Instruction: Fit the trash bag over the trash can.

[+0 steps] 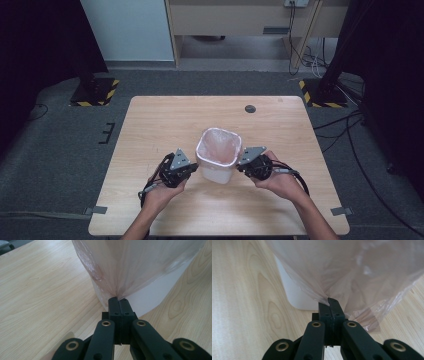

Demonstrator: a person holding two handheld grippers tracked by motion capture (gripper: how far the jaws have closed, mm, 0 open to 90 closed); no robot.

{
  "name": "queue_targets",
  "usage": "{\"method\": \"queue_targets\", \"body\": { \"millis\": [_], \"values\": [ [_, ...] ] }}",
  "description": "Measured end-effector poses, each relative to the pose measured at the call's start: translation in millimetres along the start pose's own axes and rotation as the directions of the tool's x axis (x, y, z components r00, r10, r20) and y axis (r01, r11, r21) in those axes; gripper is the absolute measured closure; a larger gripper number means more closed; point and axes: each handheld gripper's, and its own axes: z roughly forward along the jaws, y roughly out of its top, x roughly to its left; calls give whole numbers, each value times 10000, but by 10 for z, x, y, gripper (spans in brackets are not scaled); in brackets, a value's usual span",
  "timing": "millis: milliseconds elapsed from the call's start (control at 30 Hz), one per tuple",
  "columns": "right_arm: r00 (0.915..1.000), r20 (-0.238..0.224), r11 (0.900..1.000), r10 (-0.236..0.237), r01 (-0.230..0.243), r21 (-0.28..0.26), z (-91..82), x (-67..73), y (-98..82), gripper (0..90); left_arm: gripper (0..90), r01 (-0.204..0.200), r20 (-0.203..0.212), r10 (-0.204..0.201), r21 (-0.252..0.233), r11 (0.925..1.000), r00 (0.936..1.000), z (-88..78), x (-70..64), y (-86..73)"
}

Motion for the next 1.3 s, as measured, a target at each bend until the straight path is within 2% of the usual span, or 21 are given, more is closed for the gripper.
{"method": "queue_targets", "body": {
  "millis": [167, 367, 467, 900, 1067, 1100, 1133, 1167, 1200, 1300],
  "values": [
    [9991, 264, 9994, 339, -338, -21, 12, -105, -26, 900, 900, -71, 193, 69, 73, 9999, 9998, 44, -62, 10],
    [9936, 680, 9959, 901, -897, -89, 39, -262, -29, 900, 900, -120, 385, 119, 4, 9999, 9992, 107, -147, 49],
    [9921, 717, 9947, 1030, -1023, -130, 65, -299, -25, 900, 900, -204, 415, 203, 15, 9998, 9989, 119, -173, 62],
    [9943, 545, 9957, 922, -924, 15, 152, -257, -91, 900, 900, -140, 304, 131, 296, 9995, 9995, 146, -145, 25],
    [9929, 466, 9939, 1098, -1095, -90, 168, -254, -119, 895, 900, 99, 207, -103, 184, 9998, 9997, 133, -136, 12],
    [9913, 546, 9926, 1201, -1188, -264, 127, -263, -124, 797, 900, 128, 157, -130, 138, 9998, 9998, 117, -135, 12],
    [9890, 570, 9902, 1365, -1346, -370, 96, -271, -129, 754, 900, 128, 157, -130, 138, 9998, 9998, 117, -135, 12],
    [9890, 570, 9902, 1365, -1346, -370, 96, -271, -129, 754, 900, 183, 150, -184, 48, 9998, 9997, 110, -129, 7],
    [9870, 497, 9869, 1527, -1496, -611, 26, -280, -138, 650, 897, 339, 92, -340, 33, 9994, 9994, 97, -111, -6],
    [9878, 438, 9865, 1493, -1458, -746, -50, -268, -143, 609, 880, 365, 70, -365, -2, 9993, 9993, 73, -94, -20]
  ]
}}
